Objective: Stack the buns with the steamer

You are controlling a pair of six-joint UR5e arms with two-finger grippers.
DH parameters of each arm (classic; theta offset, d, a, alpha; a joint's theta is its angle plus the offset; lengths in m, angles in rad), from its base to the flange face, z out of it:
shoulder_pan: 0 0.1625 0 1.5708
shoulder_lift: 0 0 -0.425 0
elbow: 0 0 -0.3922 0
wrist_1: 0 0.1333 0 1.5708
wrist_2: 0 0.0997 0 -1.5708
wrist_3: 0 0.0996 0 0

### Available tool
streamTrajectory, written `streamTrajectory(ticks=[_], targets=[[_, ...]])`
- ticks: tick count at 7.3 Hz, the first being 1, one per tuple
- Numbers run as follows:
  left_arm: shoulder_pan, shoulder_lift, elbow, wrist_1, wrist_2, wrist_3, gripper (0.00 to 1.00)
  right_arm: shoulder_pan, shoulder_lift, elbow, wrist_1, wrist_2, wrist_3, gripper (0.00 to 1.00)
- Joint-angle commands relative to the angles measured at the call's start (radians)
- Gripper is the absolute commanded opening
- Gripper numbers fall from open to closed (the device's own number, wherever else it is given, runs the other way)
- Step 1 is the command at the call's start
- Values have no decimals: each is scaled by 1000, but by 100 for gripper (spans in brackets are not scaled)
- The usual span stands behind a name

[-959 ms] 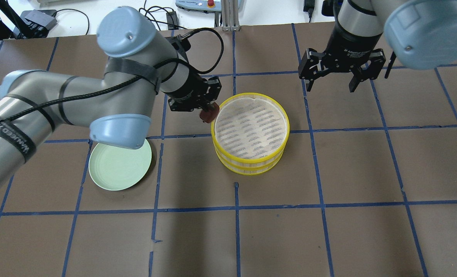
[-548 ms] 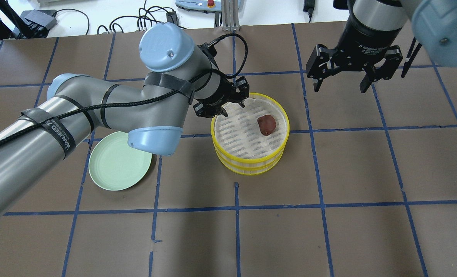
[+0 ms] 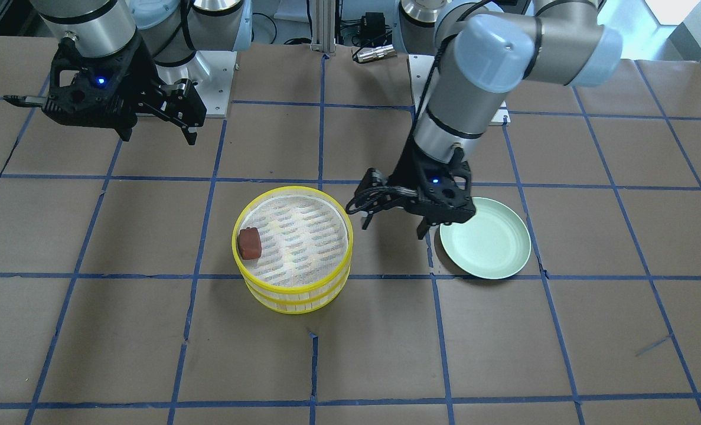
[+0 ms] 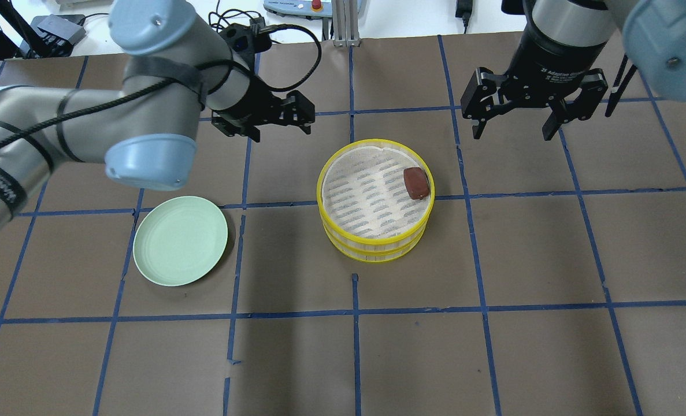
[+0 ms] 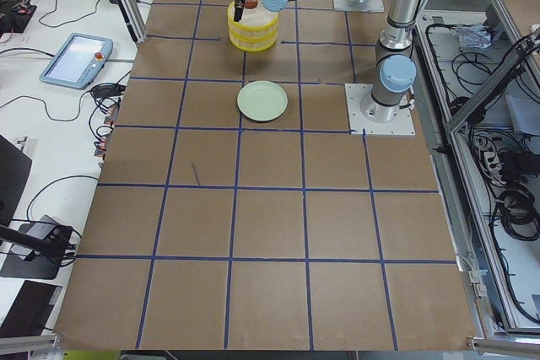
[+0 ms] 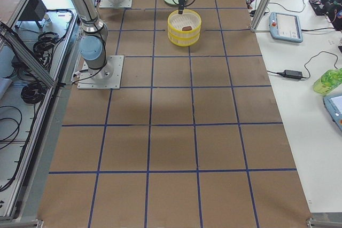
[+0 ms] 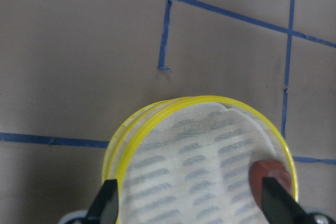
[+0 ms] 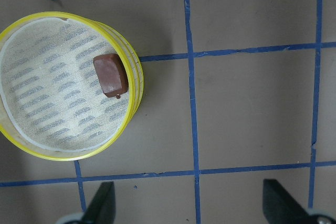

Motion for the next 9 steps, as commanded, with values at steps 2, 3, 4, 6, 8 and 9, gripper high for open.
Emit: streamTrajectory(ticks=[2,3,4,6,8,9], targets=[[154,120,224,-514,149,183,100,-1,0,0,2,-1,-1,100],[153,140,220,-526,174,183,100,7,0,1,0,-1,0,100],[153,145,212,-528,176,184,100,2,0,1,0,2,-1,100],[162,153,177,-526,182,195,100,7,-2,-3,0,3,-1,100],[162,153,177,-523,221,212,100,7,-2,-3,0,8,0,100],[160,153,175,-525,219,210,100,4,-2,-2,2,7,0,100]])
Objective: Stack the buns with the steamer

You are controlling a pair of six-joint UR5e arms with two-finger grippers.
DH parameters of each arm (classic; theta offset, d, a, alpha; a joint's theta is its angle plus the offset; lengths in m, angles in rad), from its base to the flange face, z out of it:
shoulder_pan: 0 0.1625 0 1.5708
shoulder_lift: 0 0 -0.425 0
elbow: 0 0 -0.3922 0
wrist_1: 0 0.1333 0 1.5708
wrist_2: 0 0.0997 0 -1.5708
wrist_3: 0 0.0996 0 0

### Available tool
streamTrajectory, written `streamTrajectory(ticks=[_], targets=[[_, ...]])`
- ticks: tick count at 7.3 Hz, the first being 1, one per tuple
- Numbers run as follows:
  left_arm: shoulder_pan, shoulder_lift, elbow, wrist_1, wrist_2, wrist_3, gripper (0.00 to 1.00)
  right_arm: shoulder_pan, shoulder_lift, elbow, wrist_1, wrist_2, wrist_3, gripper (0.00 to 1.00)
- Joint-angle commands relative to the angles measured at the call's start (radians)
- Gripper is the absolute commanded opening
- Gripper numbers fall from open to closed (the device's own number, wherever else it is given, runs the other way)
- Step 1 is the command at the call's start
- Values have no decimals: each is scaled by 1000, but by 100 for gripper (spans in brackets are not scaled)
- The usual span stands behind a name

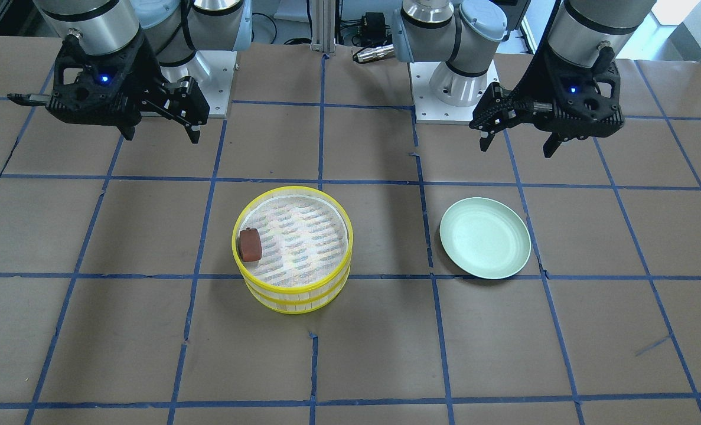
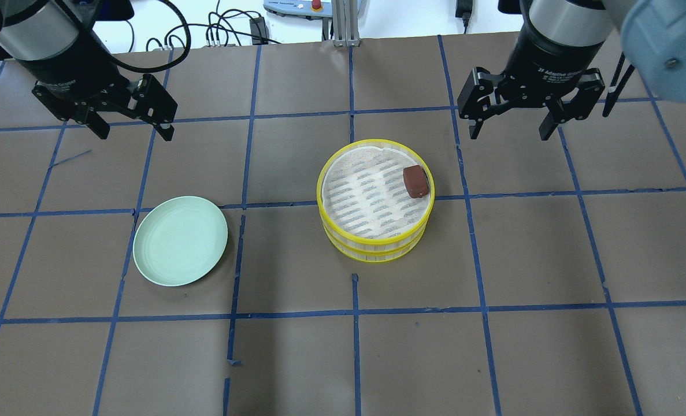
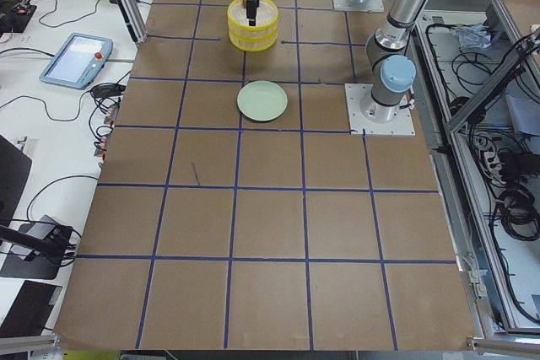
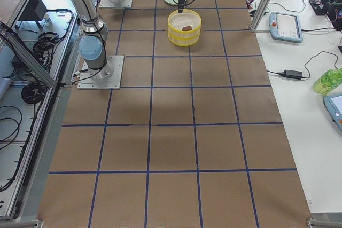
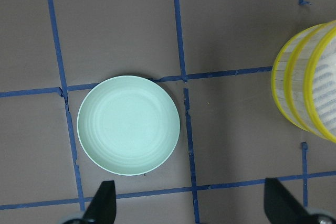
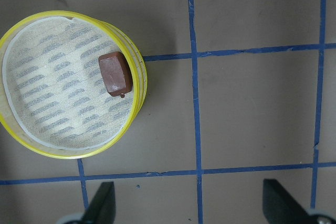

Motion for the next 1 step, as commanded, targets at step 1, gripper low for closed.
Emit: streamTrajectory(ticks=[1], targets=[[-1,0,-3,-1,1,0,100,1,0,-2,-2,2,0,100]])
